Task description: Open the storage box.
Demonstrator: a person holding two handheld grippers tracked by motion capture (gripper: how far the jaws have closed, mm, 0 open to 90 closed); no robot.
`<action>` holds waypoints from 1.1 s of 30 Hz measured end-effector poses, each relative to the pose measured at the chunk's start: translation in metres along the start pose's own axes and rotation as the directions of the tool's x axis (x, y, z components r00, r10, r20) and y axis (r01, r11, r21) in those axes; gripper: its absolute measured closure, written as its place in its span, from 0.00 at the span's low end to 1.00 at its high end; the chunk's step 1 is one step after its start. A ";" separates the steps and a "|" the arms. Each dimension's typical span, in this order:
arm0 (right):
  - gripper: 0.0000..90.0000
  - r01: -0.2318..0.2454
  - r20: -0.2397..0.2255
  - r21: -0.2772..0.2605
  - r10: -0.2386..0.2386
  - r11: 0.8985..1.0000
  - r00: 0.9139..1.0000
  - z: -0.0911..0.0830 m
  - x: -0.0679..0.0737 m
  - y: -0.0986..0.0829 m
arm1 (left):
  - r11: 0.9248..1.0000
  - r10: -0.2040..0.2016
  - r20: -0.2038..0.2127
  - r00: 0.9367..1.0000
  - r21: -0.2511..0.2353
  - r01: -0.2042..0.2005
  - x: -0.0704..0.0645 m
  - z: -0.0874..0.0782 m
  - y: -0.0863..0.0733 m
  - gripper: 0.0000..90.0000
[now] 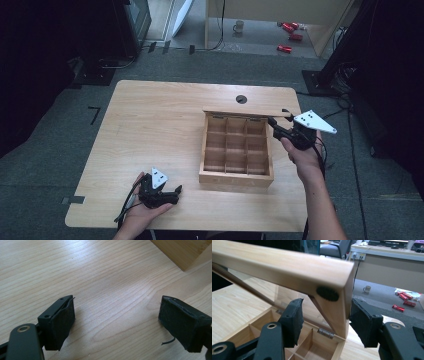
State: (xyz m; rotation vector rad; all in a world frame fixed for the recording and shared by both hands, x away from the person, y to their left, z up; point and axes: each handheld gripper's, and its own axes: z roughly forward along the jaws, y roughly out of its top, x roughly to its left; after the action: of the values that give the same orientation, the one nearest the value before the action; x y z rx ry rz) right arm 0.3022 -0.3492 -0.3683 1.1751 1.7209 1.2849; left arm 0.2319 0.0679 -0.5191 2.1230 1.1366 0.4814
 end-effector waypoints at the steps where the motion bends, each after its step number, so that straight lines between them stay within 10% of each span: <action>1: 0.50 0.000 0.000 0.000 0.000 1.000 1.000 0.000 0.000 0.000 | 1.000 0.000 0.000 1.000 0.000 0.000 0.000 0.000 0.000 0.16; 10: 0.72 0.003 0.052 -0.013 -0.002 1.000 0.999 0.018 -0.014 0.014 | 1.000 0.001 0.004 1.000 0.000 -0.001 0.000 0.000 0.000 0.16; 33: 0.74 -0.114 0.076 0.061 0.110 0.992 0.991 0.081 -0.051 0.054 | 1.000 0.004 0.008 1.000 0.001 -0.004 0.001 0.000 0.000 0.16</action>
State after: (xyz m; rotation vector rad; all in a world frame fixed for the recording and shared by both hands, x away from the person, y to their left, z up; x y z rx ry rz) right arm 0.4071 -0.3626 -0.3389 1.3567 1.6757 1.2440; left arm 0.2324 0.0683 -0.5191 2.1272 1.1285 0.4741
